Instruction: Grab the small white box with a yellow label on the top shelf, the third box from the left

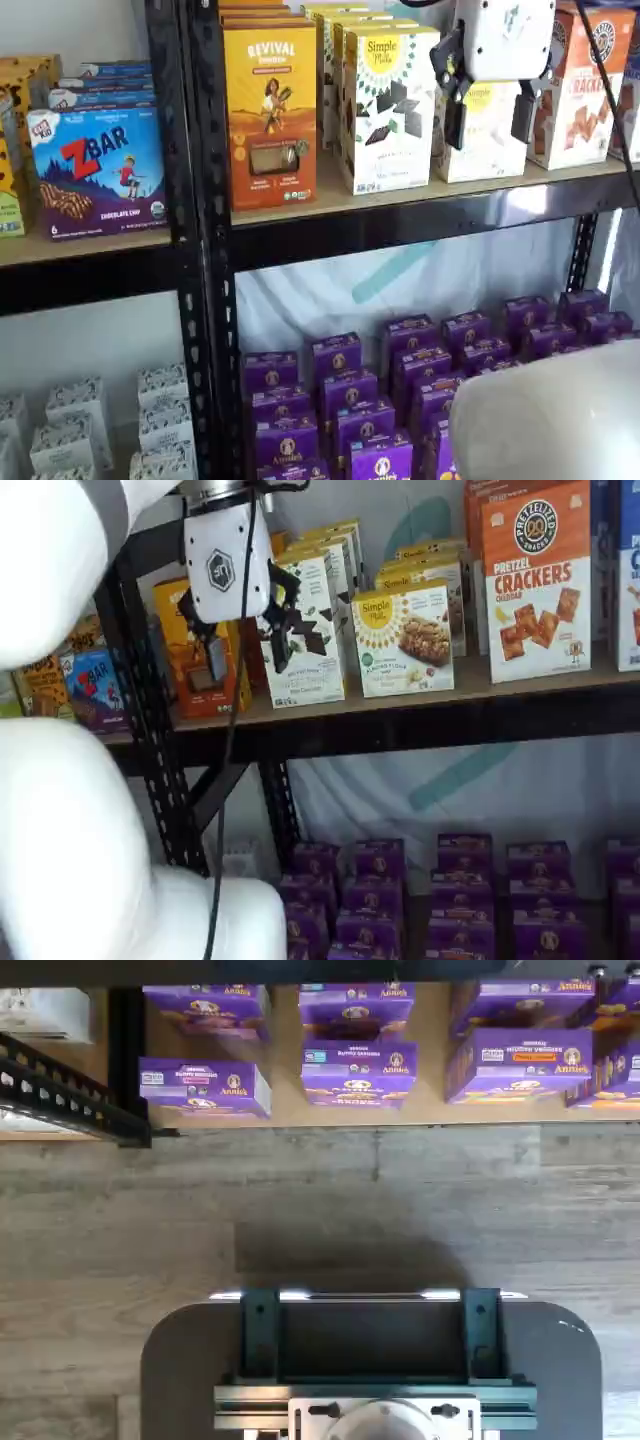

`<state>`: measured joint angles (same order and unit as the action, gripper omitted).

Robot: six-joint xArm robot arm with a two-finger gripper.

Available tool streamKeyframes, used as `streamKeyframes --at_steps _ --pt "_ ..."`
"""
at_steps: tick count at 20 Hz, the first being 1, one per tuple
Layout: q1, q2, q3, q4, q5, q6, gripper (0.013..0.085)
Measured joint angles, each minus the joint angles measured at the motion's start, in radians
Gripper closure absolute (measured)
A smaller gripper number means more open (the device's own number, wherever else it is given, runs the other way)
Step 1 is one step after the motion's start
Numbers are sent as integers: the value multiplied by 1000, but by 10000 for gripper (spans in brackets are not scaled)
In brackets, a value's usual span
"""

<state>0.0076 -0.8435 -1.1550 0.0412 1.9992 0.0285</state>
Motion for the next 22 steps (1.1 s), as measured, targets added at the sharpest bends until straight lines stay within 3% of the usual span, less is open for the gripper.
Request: streamKeyframes --at_steps 1,2,3,5,14,22 --pt "-7 3 -2 8 5 -3 130" --pt "-65 25 -21 68 46 -25 130" --pt "-95 37 -29 104 67 -38 130" --pt "-106 42 -33 120 77 -45 130" --pt "-88 51 -32 89 55 -46 130" --pt "-84 26 2 14 -65 -80 130"
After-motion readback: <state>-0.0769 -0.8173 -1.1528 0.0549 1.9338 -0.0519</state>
